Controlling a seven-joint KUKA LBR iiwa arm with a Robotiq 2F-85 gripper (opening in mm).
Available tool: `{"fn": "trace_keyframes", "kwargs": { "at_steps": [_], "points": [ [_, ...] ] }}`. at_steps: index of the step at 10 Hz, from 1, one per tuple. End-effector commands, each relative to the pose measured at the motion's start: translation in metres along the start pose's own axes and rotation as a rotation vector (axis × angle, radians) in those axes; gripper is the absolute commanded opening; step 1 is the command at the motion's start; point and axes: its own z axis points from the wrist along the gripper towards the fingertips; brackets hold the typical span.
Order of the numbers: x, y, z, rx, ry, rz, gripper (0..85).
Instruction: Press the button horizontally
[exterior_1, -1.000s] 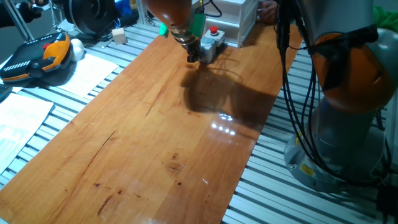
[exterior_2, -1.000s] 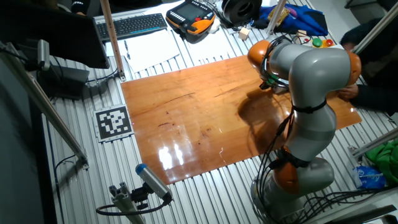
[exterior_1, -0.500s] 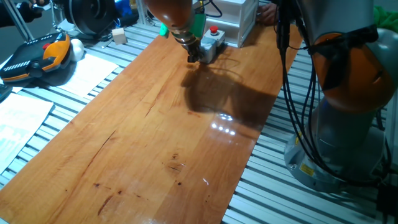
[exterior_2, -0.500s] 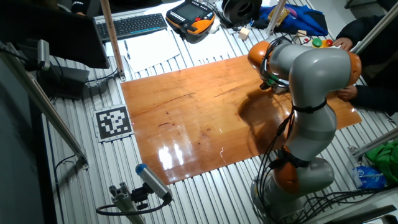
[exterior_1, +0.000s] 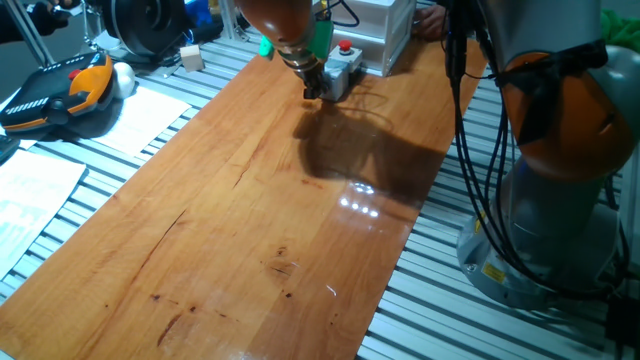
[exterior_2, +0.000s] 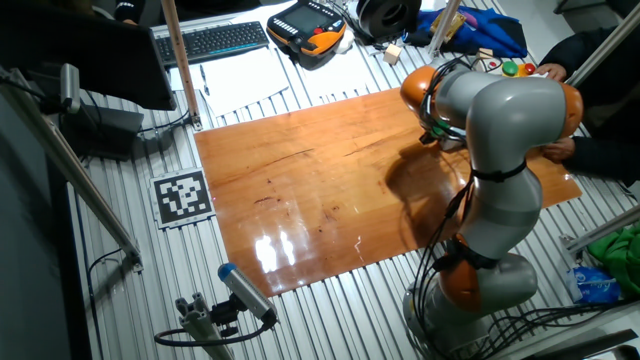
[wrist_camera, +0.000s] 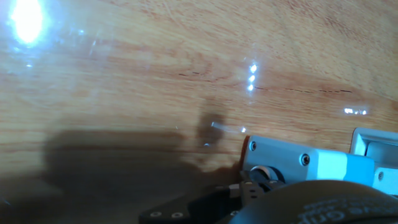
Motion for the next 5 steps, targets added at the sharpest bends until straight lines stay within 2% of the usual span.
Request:
{"fn": "trace_keyframes", "kwargs": {
  "at_steps": [1, 3, 5],
  "points": [
    [0.000, -0.001, 0.000, 0.002, -0.001, -0.002, 0.0],
    [-0.001, 0.001, -0.001, -0.008, -0.001, -0.003, 0.0],
    [-0.005, 0.011, -0.006, -0.010, 0.005, 0.020, 0.0]
  ]
}}
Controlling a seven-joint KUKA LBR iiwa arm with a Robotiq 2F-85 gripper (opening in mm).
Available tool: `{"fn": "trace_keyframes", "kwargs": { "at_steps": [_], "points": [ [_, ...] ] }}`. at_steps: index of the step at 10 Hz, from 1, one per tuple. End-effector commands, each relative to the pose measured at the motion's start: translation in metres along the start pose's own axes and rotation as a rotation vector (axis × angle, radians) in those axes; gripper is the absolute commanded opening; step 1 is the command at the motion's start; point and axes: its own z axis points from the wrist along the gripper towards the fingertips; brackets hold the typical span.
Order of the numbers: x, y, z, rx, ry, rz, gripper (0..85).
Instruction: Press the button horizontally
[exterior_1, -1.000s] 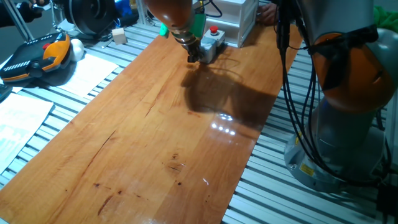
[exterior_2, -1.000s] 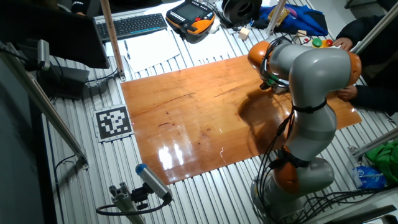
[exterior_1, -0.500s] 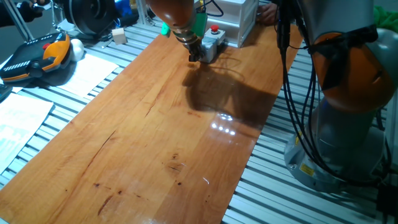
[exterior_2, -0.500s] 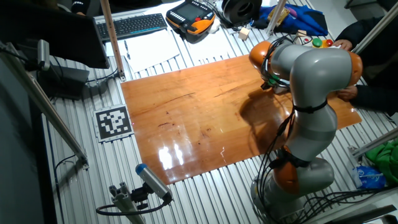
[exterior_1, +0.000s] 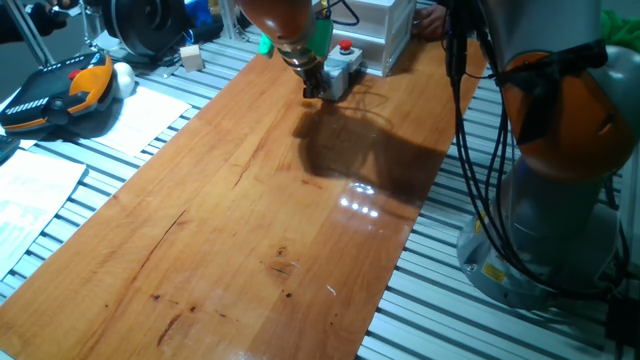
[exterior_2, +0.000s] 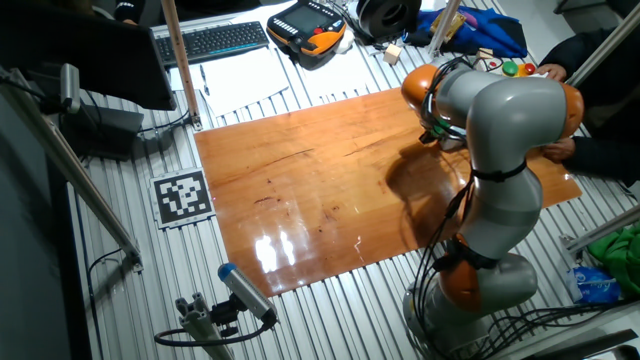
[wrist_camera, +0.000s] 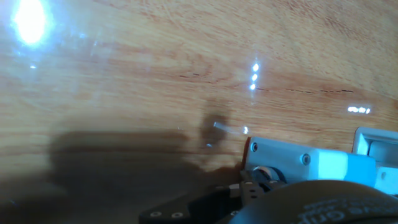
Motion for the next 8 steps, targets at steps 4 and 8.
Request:
{"fn": "trace_keyframes", "kwargs": {
  "at_steps": [4, 8],
  "points": [
    [-0.010, 0.026, -0.025, -0.085, 0.014, 0.056, 0.0],
    [-0.009, 0.076, -0.091, -0.184, 0.002, 0.169, 0.0]
  ]
}}
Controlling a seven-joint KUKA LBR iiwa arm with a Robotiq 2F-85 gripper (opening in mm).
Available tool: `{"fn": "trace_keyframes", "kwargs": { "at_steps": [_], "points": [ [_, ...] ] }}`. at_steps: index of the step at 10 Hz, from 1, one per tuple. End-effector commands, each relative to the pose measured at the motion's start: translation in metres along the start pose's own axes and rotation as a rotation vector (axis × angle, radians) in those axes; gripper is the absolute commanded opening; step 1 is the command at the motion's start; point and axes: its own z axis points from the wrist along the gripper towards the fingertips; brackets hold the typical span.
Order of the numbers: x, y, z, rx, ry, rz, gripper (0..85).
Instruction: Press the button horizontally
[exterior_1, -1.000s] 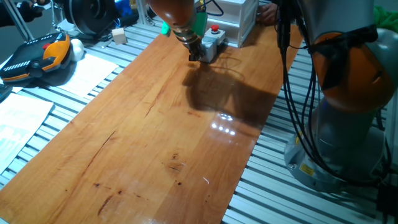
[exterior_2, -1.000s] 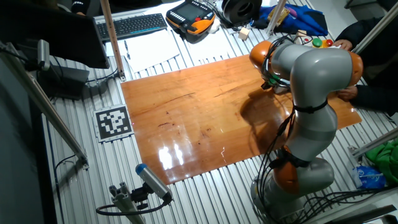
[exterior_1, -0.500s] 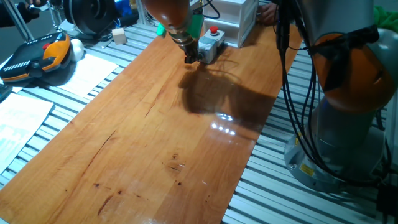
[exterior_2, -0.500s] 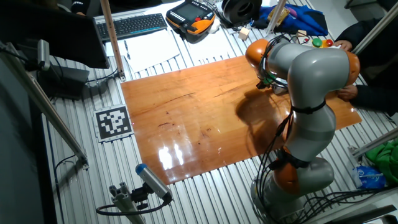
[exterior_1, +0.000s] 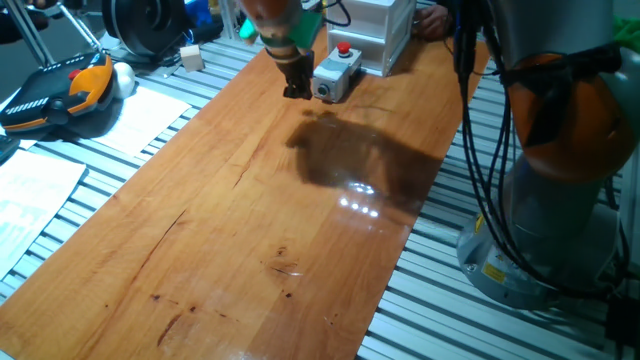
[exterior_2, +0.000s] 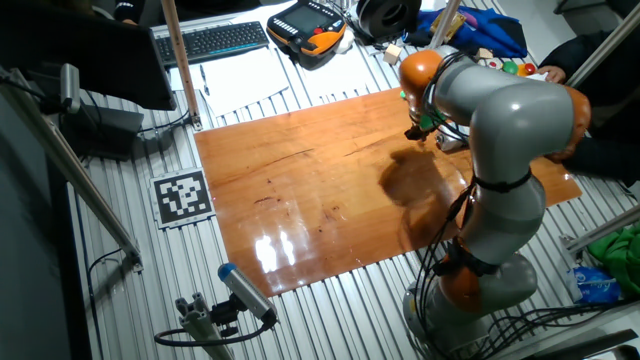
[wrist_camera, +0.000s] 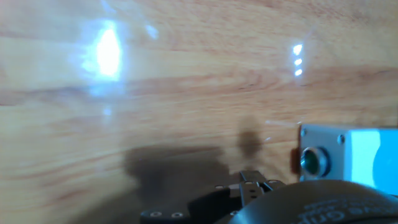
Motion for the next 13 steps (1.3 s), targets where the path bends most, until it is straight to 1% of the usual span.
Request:
{"fn": "trace_keyframes", "kwargs": {
  "at_steps": [1, 2, 3, 4, 5, 7, 9, 10, 11, 12, 13],
  "points": [
    [0.000, 0.043, -0.020, -0.017, 0.006, 0.015, 0.0],
    [0.002, 0.051, -0.031, -0.033, 0.007, 0.036, 0.0],
    [0.004, 0.059, -0.041, -0.032, 0.009, 0.047, 0.0],
    [0.008, 0.062, -0.051, -0.035, 0.016, 0.059, 0.0],
    [0.012, 0.060, -0.055, -0.091, 0.019, 0.073, 0.0],
    [0.016, 0.059, -0.058, -0.130, 0.012, 0.077, 0.0],
    [0.017, 0.059, -0.058, -0.118, -0.007, 0.040, 0.0],
    [0.018, 0.059, -0.058, -0.145, -0.007, 0.043, 0.0],
    [0.016, 0.060, -0.056, -0.153, -0.011, 0.045, 0.0],
    [0.015, 0.059, -0.056, -0.148, -0.011, 0.045, 0.0],
    [0.016, 0.059, -0.056, -0.147, -0.001, 0.044, 0.0]
  ]
}}
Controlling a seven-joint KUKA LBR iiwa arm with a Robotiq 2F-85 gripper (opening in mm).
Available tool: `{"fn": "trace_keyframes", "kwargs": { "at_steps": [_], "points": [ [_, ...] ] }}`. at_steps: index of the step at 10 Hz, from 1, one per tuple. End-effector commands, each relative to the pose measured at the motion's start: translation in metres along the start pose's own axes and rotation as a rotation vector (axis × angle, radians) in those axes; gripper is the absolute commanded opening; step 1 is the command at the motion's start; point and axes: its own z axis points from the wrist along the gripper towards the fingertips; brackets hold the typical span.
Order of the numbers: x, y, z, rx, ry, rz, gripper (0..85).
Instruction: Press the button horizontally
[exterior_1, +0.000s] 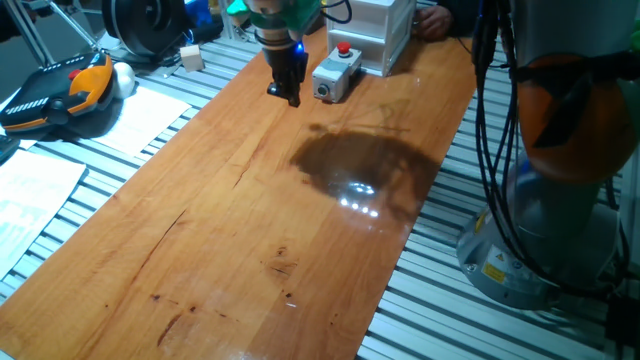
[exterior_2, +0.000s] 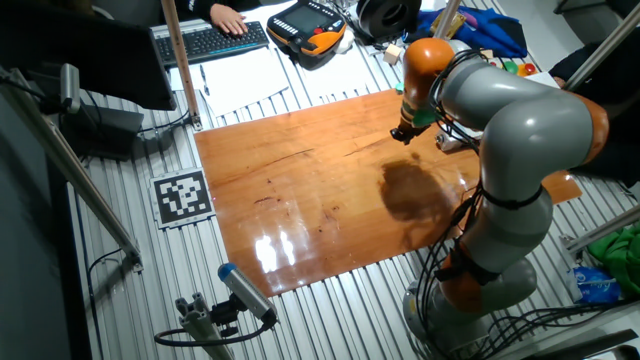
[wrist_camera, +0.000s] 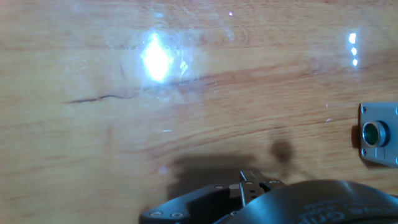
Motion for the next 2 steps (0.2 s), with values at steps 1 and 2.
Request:
{"fn": "trace_keyframes", "kwargs": {
  "at_steps": [1, 2],
  "points": [
    [0.0008, 0.0009, 0.0008, 0.001, 0.009, -0.002, 0.0],
    [0.0010, 0.0017, 0.0013, -0.002, 0.011, 0.001, 0.0]
  ]
}}
